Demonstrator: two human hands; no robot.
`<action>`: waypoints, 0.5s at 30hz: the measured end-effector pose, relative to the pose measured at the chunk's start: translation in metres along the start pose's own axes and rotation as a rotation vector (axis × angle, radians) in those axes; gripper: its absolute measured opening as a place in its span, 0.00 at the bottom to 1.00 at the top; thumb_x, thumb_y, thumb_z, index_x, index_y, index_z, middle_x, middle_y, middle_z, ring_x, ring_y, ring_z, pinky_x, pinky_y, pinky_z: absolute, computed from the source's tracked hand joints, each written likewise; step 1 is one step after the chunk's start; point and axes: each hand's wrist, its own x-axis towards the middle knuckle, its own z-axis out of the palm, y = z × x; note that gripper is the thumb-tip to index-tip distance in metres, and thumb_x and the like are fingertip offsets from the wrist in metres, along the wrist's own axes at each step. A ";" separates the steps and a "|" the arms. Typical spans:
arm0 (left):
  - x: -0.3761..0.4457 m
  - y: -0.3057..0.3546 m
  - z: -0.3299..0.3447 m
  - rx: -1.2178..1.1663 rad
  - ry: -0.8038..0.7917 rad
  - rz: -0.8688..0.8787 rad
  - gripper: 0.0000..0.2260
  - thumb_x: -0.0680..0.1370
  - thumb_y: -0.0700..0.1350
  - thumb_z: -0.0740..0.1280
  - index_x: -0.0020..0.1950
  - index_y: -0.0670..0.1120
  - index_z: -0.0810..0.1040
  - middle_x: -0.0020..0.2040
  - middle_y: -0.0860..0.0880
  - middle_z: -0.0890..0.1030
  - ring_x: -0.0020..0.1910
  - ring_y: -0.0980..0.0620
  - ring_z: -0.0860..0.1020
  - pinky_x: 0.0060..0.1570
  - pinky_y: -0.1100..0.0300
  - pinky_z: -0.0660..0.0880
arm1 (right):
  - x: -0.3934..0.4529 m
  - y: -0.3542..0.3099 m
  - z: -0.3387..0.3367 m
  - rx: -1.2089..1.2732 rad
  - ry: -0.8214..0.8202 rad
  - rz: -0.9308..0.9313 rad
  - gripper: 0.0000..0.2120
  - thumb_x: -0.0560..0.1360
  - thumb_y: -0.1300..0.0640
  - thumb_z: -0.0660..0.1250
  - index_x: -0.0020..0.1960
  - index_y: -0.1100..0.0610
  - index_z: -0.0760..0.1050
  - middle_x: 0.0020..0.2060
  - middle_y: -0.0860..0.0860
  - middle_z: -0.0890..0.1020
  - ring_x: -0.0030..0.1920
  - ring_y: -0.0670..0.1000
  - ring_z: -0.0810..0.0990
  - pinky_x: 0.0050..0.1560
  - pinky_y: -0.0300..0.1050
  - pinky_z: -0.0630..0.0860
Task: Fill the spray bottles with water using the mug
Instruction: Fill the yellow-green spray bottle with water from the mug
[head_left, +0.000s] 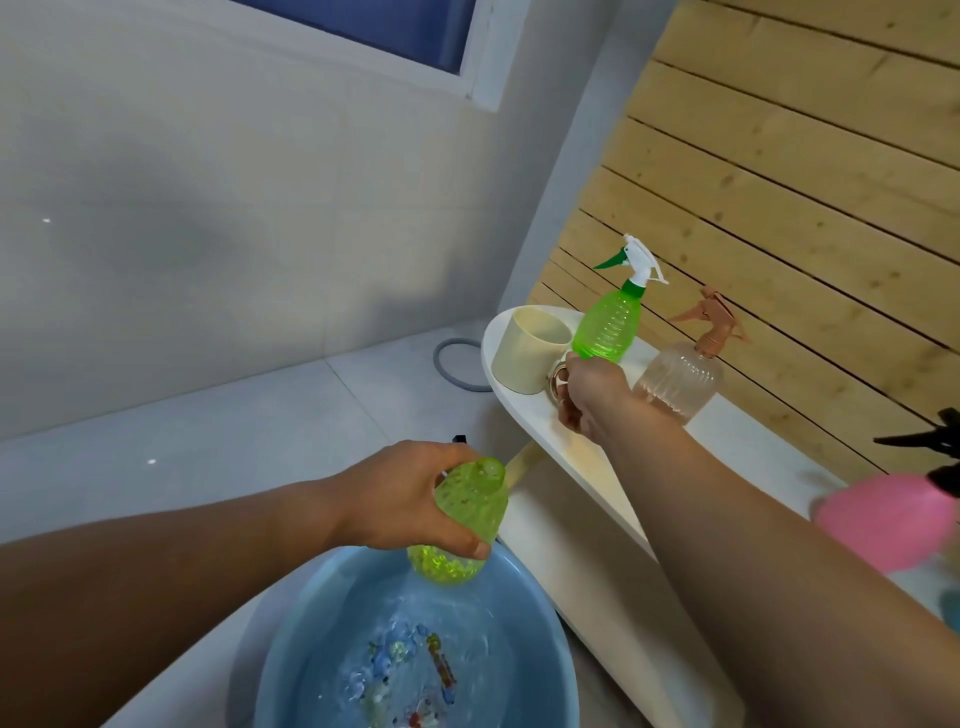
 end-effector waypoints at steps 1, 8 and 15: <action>0.000 0.000 -0.001 0.001 0.000 0.001 0.24 0.66 0.58 0.83 0.58 0.59 0.80 0.52 0.60 0.84 0.53 0.61 0.82 0.58 0.52 0.81 | 0.001 0.000 0.000 -0.005 0.005 -0.009 0.11 0.83 0.52 0.60 0.45 0.56 0.70 0.38 0.55 0.74 0.30 0.49 0.69 0.28 0.38 0.67; 0.002 0.000 -0.001 -0.003 -0.006 0.009 0.24 0.67 0.59 0.83 0.59 0.60 0.80 0.53 0.60 0.84 0.53 0.61 0.82 0.58 0.52 0.81 | 0.004 0.001 0.001 -0.078 0.010 -0.016 0.15 0.84 0.48 0.58 0.65 0.55 0.70 0.55 0.58 0.81 0.33 0.53 0.83 0.19 0.34 0.67; 0.001 0.002 0.000 -0.019 -0.010 -0.004 0.24 0.67 0.57 0.84 0.59 0.59 0.80 0.53 0.59 0.84 0.53 0.61 0.82 0.58 0.53 0.81 | -0.008 -0.006 -0.018 -0.200 0.016 -0.171 0.20 0.81 0.44 0.63 0.62 0.60 0.71 0.50 0.56 0.80 0.29 0.55 0.86 0.21 0.37 0.70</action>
